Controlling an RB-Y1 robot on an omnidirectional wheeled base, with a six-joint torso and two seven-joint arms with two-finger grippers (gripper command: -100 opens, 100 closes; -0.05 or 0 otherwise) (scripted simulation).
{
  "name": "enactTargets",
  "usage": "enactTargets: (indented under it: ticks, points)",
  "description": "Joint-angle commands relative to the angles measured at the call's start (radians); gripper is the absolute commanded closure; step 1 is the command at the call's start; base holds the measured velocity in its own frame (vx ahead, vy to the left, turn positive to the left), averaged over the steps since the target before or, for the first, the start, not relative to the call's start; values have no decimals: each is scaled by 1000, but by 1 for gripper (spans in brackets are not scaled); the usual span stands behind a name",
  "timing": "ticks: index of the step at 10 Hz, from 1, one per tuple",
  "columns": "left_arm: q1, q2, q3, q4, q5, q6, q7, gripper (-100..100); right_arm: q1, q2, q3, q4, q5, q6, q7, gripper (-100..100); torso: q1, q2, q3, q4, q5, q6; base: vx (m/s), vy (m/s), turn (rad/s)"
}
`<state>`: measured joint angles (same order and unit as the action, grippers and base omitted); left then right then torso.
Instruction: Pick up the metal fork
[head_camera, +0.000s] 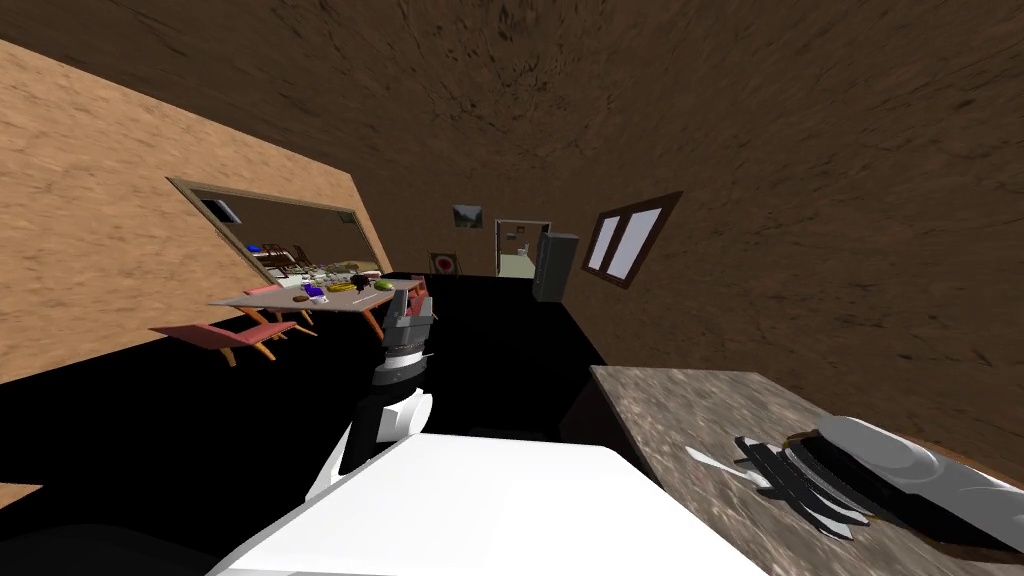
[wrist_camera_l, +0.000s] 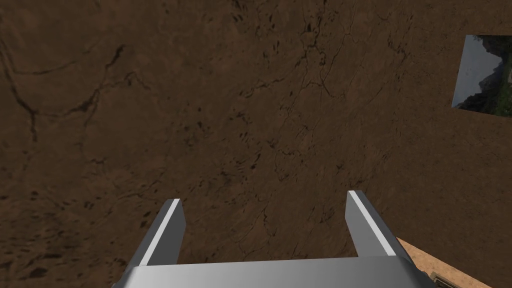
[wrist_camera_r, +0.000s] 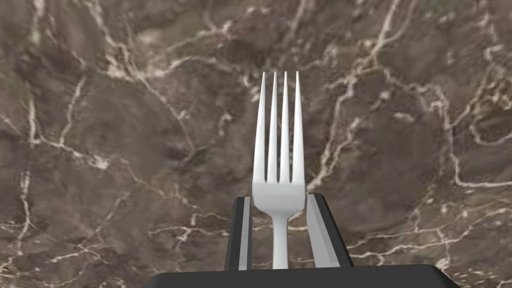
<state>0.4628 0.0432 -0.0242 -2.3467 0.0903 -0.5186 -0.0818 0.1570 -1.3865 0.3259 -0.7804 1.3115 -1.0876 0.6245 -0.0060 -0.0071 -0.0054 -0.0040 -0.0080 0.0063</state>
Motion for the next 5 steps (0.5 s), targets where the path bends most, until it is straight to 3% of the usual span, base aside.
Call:
enactTargets:
  ticks: [1, 2, 4, 5]
  points:
    - [0, 0, 0, 0, 0, 0, 0, 0, -50, 15, 11, -9, 40, -20, -14, 100, 0, 0, 0, 0, 0, 0, 39, -33, -246]
    - [0, 0, 0, 0, 0, 0, 0, 0, -98, 33, 27, -28, 83, -45, -36, 100, -2, 1, 0, 0, -3, -1, 30, -23, -290]
    - [0, 0, 0, 0, 0, 0, 0, 0, -121, 33, 27, -28, 91, -45, -36, 100, -3, 2, 0, -1, -5, -2, 11, -6, -72]
    - [0, 0, 0, 0, 0, 0, 0, 0, -179, 50, 43, -47, 142, -69, -58, 100, -2, 2, 1, -1, -5, -3, 18, -21, -285]
